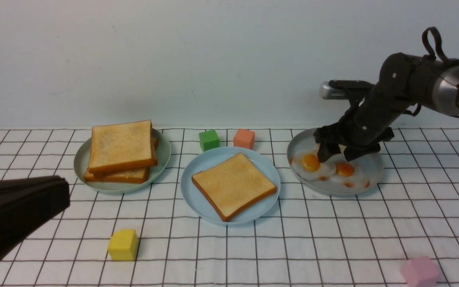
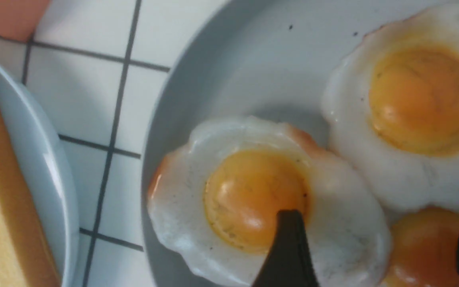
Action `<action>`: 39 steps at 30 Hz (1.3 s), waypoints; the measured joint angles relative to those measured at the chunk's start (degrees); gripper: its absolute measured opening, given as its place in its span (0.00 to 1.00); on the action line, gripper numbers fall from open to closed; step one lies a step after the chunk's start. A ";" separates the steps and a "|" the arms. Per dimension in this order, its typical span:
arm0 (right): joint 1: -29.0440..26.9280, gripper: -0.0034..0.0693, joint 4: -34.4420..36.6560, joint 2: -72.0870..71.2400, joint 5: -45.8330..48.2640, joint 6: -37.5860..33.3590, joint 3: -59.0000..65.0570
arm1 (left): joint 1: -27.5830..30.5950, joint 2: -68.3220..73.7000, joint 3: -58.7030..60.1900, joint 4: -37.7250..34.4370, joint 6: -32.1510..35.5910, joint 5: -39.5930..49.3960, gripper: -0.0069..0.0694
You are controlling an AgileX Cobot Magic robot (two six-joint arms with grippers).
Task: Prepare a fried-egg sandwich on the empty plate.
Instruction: Use the right arm to grab a fried egg
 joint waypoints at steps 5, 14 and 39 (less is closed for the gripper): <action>0.94 0.84 -0.66 0.44 -1.51 -0.53 -0.21 | 0.00 0.00 0.00 0.00 0.00 0.00 0.07; 1.22 0.84 -0.70 0.55 -1.92 -0.53 -0.21 | 0.00 0.00 0.00 0.00 0.00 -0.07 0.07; 3.41 0.84 -4.94 -1.37 -1.18 -0.48 -1.54 | 0.00 0.00 0.00 0.00 -0.04 -0.52 0.07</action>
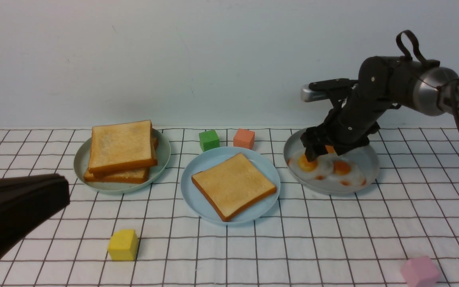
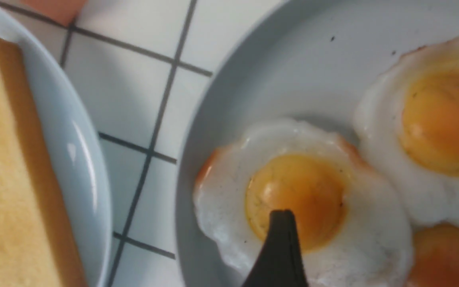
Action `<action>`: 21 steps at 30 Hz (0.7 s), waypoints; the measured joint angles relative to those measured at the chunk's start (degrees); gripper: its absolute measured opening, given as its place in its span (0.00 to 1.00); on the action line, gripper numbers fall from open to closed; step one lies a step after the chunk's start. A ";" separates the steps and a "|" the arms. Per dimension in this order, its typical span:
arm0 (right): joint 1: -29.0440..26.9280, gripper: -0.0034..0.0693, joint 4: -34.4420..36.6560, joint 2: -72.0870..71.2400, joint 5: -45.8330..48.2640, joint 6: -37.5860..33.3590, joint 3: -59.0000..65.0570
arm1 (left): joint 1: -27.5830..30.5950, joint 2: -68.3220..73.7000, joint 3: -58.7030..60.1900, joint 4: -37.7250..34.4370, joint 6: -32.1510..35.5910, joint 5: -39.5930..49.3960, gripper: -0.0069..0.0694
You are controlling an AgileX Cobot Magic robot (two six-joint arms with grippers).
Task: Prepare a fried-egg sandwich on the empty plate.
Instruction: Use the right arm to grab a fried egg
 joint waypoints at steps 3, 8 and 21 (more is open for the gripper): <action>0.00 0.84 0.00 -0.33 0.00 0.00 -0.35 | 0.00 0.00 0.00 0.00 0.00 -0.17 0.07; 1.22 0.85 -0.07 1.86 -0.72 0.05 -0.41 | 0.00 0.00 0.00 0.00 0.00 -0.24 0.07; 1.97 0.85 -6.82 3.55 -0.15 6.42 -0.78 | 0.00 0.00 0.00 0.00 0.00 -0.24 0.08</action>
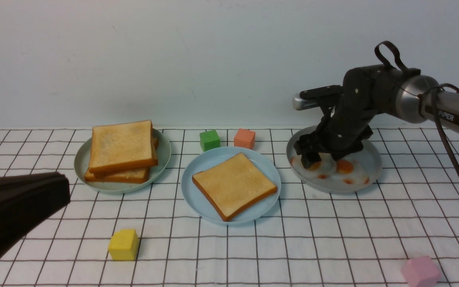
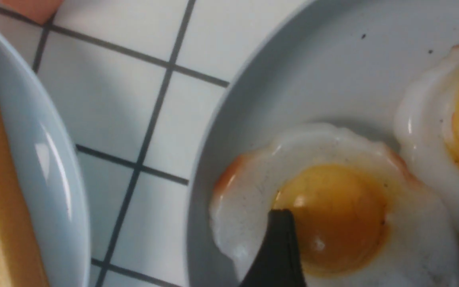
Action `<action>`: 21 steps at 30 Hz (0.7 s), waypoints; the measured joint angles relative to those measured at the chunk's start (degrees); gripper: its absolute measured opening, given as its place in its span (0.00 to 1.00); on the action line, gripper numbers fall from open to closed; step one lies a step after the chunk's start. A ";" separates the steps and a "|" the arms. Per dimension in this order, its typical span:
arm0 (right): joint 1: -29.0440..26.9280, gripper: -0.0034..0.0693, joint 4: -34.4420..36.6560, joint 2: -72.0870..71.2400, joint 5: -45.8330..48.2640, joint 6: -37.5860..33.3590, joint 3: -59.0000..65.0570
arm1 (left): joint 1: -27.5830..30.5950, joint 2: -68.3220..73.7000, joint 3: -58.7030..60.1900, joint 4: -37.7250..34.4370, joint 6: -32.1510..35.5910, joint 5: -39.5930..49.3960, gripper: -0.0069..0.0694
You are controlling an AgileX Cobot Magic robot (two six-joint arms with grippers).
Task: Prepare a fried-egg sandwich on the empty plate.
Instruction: Use the right arm to grab a fried egg
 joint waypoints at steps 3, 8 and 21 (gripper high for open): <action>0.00 0.85 -0.73 -0.27 1.05 0.57 -0.22 | 0.00 0.00 0.00 0.00 0.00 0.00 0.08; -0.18 0.85 -0.91 -0.21 2.42 2.74 -0.95 | 0.00 0.00 0.00 0.00 0.00 0.00 0.08; -0.17 0.77 -0.26 1.30 2.74 3.29 -2.20 | 0.00 0.00 0.00 0.00 0.00 0.05 0.08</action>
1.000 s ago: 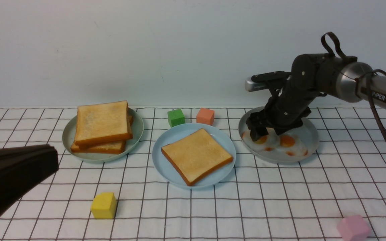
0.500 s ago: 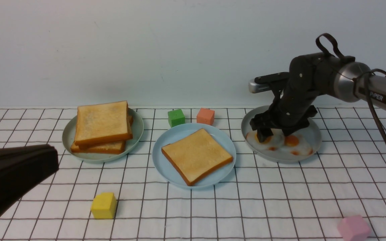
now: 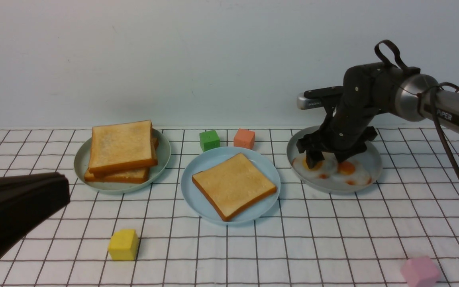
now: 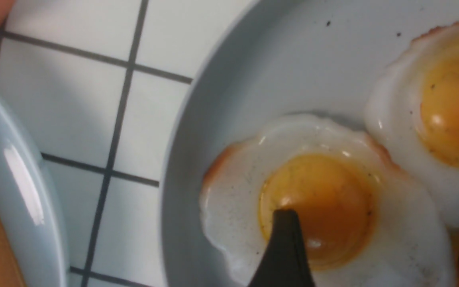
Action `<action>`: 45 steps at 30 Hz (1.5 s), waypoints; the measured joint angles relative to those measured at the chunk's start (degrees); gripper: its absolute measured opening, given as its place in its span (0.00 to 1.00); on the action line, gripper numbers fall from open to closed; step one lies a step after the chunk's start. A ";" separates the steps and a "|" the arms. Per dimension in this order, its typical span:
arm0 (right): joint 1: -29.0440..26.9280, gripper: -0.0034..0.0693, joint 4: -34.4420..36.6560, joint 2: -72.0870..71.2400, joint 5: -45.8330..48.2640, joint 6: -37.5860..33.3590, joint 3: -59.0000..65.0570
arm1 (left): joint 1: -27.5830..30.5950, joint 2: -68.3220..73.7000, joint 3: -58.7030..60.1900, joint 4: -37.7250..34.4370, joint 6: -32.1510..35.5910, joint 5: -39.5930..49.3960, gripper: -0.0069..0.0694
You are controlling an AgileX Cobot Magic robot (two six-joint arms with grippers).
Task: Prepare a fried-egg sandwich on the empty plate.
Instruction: Use the right arm to grab a fried egg, then use the right arm to place the fried egg on the slice of bread in the middle
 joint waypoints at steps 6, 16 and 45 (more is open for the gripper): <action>-0.25 0.50 0.04 0.04 0.73 0.00 -0.24 | 0.00 0.00 0.00 0.00 0.00 0.05 0.08; -0.51 0.33 -0.60 -1.73 2.07 -0.45 0.13 | 0.00 0.00 0.00 0.00 0.00 0.05 0.08; -0.09 0.11 4.30 -12.38 9.96 -3.74 0.85 | 0.00 0.00 0.00 0.00 0.00 0.17 0.10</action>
